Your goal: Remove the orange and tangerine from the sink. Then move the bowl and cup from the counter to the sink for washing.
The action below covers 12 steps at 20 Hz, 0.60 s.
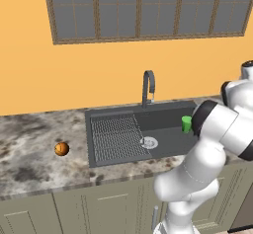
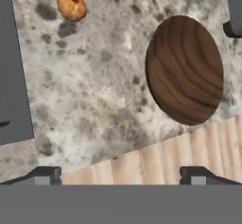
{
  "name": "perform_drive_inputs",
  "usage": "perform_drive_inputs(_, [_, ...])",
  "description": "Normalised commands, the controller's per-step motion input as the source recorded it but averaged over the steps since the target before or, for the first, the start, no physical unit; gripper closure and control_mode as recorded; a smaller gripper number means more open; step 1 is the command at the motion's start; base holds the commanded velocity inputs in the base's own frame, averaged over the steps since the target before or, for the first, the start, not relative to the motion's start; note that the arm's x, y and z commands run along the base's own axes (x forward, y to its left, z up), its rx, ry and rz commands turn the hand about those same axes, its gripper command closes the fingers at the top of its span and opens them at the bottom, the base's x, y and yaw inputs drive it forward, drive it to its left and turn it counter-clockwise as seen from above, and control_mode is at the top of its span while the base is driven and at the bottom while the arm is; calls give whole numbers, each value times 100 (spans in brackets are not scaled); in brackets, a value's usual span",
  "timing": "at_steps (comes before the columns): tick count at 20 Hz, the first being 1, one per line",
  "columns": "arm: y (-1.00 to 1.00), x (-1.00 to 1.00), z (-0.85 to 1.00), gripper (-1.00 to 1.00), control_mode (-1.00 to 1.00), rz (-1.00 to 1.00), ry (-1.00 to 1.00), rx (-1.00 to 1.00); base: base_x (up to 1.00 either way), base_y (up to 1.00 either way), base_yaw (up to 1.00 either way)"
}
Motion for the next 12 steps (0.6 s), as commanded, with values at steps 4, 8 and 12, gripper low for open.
perform_drive_inputs(4, [-21, 0, -1, -100, -100, 0, -3, 0, 0, 0, 0])
perform_drive_inputs(8, [-18, 0, 0, -100, -100, 0, 0, 0, 0, 0, 0])
perform_drive_inputs(12, [-31, -4, 0, -100, -100, 0, 0, 0, 0, 0, 0])
